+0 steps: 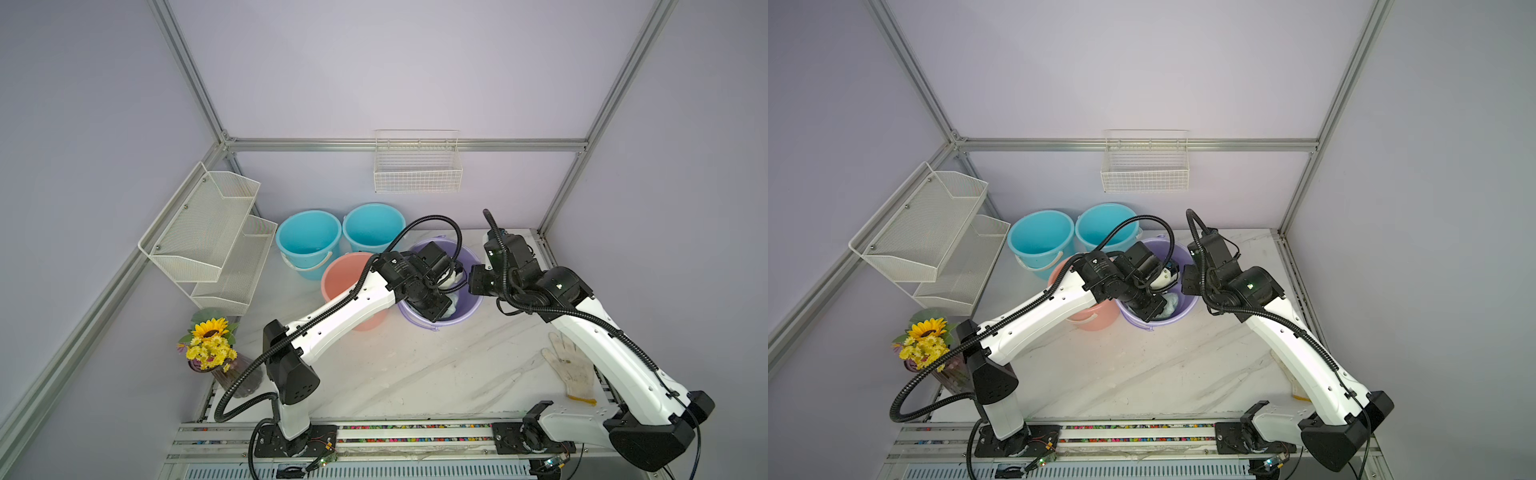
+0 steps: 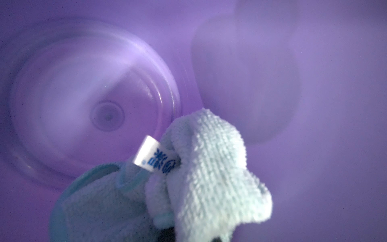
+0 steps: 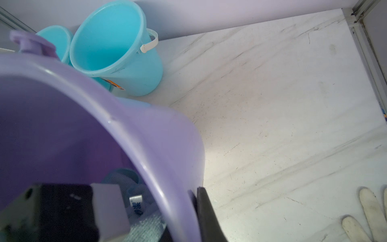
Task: Wipe the inside of the bucket with a cloth
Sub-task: Wipe the dirt from the inside of the bucket.
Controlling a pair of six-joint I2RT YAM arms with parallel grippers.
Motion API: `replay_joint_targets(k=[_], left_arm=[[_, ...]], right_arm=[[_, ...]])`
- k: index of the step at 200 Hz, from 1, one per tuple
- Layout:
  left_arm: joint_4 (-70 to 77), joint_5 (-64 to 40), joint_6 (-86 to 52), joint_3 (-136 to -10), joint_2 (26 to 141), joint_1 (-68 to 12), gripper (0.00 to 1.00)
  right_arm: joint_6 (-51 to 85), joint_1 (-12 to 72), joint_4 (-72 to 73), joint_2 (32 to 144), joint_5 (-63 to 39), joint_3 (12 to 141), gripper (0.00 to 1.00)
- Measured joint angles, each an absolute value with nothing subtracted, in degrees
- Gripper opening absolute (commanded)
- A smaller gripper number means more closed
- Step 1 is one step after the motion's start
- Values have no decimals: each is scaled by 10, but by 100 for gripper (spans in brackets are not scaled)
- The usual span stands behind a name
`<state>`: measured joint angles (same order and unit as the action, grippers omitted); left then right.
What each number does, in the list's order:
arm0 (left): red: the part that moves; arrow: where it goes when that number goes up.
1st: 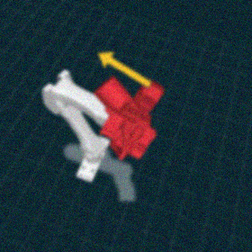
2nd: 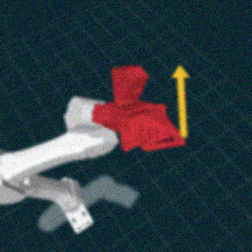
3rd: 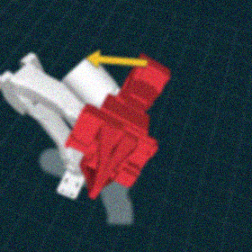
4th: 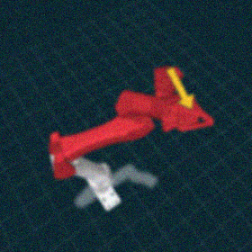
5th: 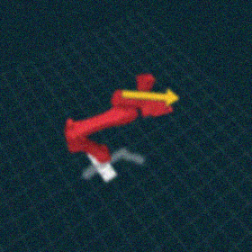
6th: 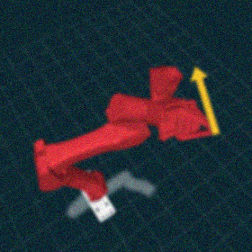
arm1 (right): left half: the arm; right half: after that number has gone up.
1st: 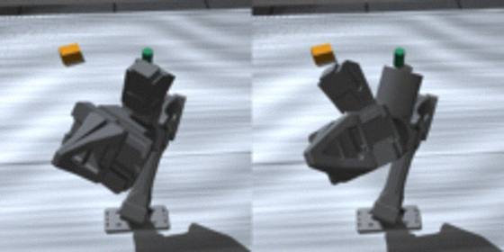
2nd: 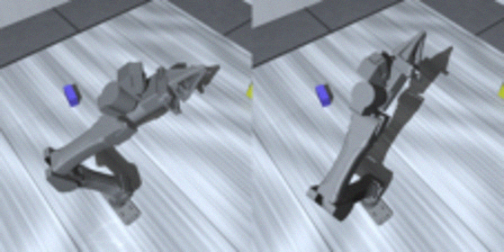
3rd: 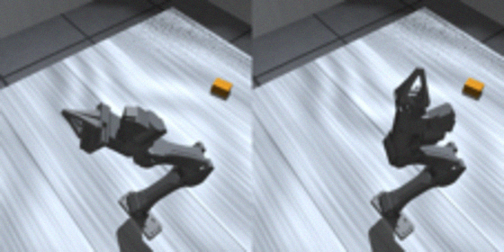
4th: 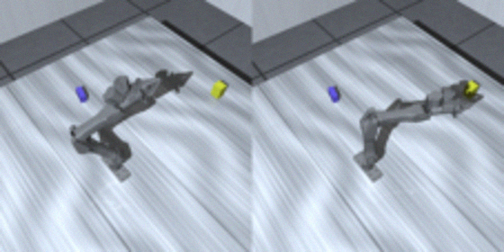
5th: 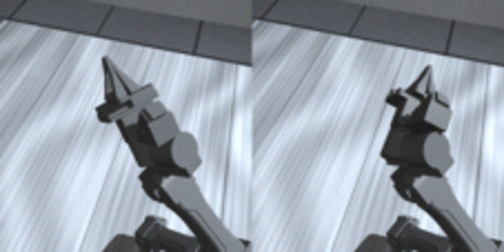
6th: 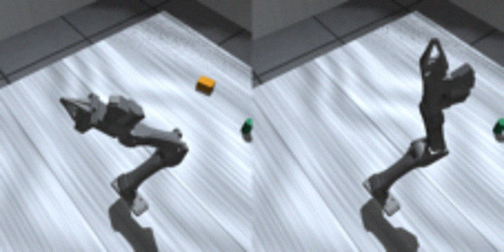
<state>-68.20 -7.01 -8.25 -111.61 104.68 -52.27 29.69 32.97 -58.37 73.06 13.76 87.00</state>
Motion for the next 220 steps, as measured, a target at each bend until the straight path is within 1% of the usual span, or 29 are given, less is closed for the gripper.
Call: replay_joint_targets(k=[43,105,173,220], left_arm=[[-688,-68,-78,-1155,1107,-522,0],[-672,-68,-78,-1198,1214,-522,0],[-660,-70,-79,-1200,1215,-522,0],[-672,-61,-78,-1174,1172,-522,0]], right_arm=[[289,328,-597,739,158,870,0],[293,324,-616,743,158,870,0],[293,322,-616,743,169,870,0],[294,323,-611,743,164,870,0]])
